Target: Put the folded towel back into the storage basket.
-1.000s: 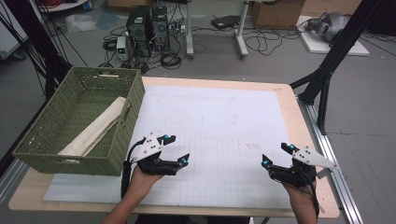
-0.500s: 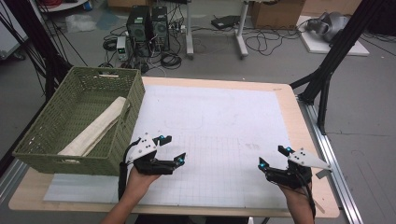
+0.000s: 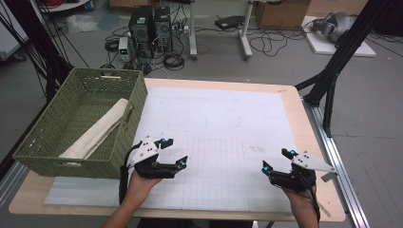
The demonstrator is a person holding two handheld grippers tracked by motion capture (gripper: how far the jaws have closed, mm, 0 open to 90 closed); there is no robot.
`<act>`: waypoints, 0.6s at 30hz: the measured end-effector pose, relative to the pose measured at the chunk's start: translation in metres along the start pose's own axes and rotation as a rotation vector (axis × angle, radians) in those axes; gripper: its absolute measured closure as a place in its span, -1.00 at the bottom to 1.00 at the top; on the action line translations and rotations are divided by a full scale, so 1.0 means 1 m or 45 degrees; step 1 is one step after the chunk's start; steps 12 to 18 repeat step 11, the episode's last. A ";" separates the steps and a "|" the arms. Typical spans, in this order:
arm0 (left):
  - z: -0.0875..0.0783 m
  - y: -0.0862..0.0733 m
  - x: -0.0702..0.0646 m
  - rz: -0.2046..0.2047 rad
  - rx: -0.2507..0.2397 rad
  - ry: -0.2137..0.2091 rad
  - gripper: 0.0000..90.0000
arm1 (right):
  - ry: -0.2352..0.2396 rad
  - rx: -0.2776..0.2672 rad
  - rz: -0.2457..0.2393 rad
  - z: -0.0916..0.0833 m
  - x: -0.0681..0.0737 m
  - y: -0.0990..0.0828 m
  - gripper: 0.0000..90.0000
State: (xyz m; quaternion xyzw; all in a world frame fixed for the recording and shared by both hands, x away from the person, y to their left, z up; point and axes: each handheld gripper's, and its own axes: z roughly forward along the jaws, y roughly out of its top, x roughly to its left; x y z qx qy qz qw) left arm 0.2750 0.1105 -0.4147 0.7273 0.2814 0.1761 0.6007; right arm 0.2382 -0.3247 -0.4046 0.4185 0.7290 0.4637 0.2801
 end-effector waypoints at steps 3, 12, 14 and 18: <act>0.001 -0.001 0.000 -0.007 0.003 -0.003 -0.57 | 0.000 -0.003 -0.010 0.001 -0.001 0.000 -0.66; 0.001 -0.002 0.002 -0.009 -0.002 0.001 -0.57 | 0.004 0.004 -0.019 0.003 0.002 0.002 -0.66; 0.001 -0.002 0.002 -0.009 -0.002 0.001 -0.57 | 0.004 0.004 -0.019 0.003 0.002 0.002 -0.66; 0.001 -0.002 0.002 -0.009 -0.002 0.001 -0.57 | 0.004 0.004 -0.019 0.003 0.002 0.002 -0.66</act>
